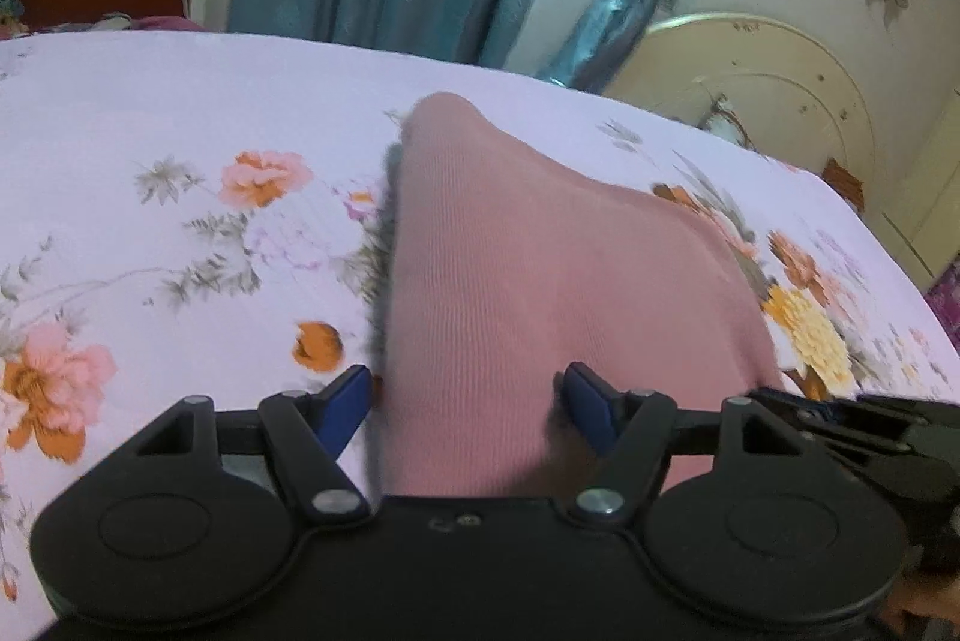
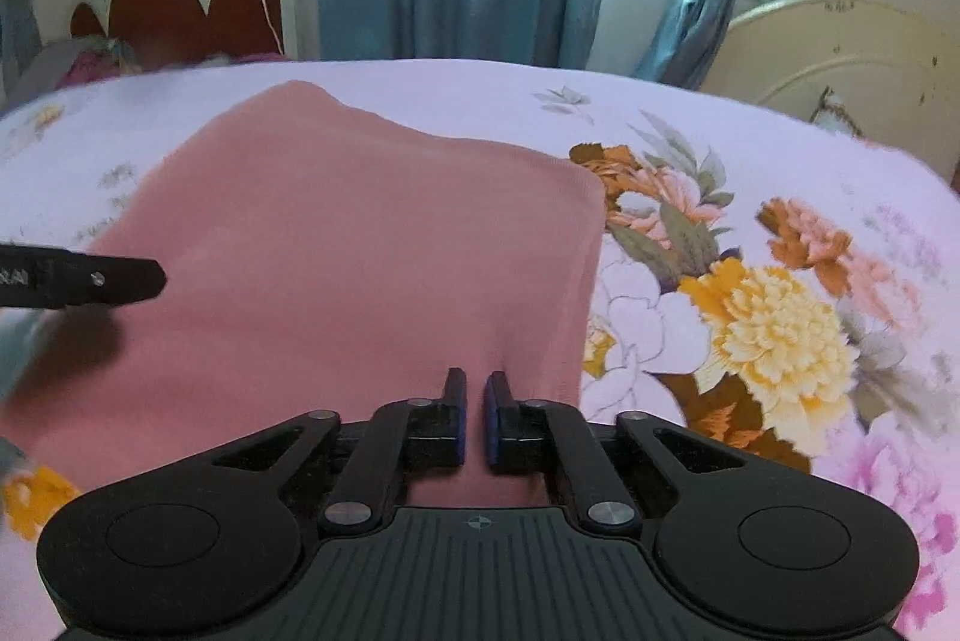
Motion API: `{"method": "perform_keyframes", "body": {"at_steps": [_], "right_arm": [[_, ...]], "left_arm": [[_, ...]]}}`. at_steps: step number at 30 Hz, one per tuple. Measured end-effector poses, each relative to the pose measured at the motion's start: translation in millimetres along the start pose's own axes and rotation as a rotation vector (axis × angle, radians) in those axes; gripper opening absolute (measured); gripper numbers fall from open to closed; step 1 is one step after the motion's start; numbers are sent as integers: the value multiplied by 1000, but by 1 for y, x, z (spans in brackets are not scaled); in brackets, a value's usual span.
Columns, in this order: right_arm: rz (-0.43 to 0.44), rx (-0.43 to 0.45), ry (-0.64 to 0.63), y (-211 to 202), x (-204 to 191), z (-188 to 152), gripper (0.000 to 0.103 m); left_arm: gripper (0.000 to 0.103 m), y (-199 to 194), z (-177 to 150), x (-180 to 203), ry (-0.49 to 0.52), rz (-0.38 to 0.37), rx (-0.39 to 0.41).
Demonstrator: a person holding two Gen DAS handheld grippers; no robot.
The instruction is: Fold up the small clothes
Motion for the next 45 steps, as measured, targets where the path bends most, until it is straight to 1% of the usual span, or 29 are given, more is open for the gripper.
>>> {"method": "perform_keyframes", "body": {"at_steps": [3,4,5,6,7,9,12,16,20,24,28,29,30,31,32,34,35,36,38,40,41,42,45], "right_arm": [[-8,6,6,-5,0,-5,3],[-10,2,-7,-8,-2,-6,3],[-14,-1,-12,-11,-3,-5,3],[-8,8,-10,-16,-5,-3,3],[-4,19,-15,-21,-5,-1,3],[-8,11,-38,-28,-11,-6,4],[-6,15,-33,-45,-15,-17,4],[-29,16,4,-61,-15,-29,4],[-51,14,49,-65,-12,-35,4],[-51,5,93,-65,-13,-40,5],[-45,19,142,-70,-11,-43,7],[-44,16,153,-70,-11,-43,26],[-42,17,163,-69,-10,-44,67],[-39,30,169,-70,-11,-44,81],[-28,44,169,-71,-13,-44,84],[-23,28,176,-68,-14,-45,70],[-14,19,189,-66,-14,-46,56],[-12,15,199,-64,-13,-46,52],[-13,26,200,-65,-14,-45,52],[-12,43,198,-68,-15,-42,45],[-5,48,198,-68,-15,-40,33],[-3,41,192,-67,-16,-38,27],[8,-13,197,-54,-12,-41,27]], "left_arm": [[70,-6,-12,6,67,0,-3],[72,-6,-17,5,76,1,-17],[72,-4,-23,4,68,-1,-45],[72,-5,-26,2,58,-5,-53],[72,-8,-28,1,56,-7,-49],[71,-10,-31,1,73,-12,-52],[70,-13,-33,1,82,-26,-59],[70,-14,-35,0,95,-31,-60],[70,-14,-35,2,105,-37,-62],[71,-15,-35,3,117,-50,-69],[70,-17,-35,3,127,-64,-74],[70,-16,-35,2,130,-65,-75],[70,-16,-36,2,131,-66,-75],[70,-16,-36,2,130,-69,-76],[70,-17,-36,1,128,-70,-77],[70,-16,-36,2,131,-71,-78],[71,-16,-36,2,132,-72,-78],[71,-16,-36,2,133,-72,-78],[71,-15,-36,1,135,-72,-78],[71,-15,-36,2,139,-72,-78],[71,-14,-36,2,140,-70,-78],[71,-14,-36,2,139,-68,-78],[72,-13,-36,4,139,-62,-76]]}}
Point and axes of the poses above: each gripper's, at about its wrist camera, not at the fingertips, and y roughly the way its jaws point, x to its right, z to its top, the point moved 6 cm from there along y, roughly the way its jaws point, and after that the axes turned 10 degrees about z, right-handed, at the moved point
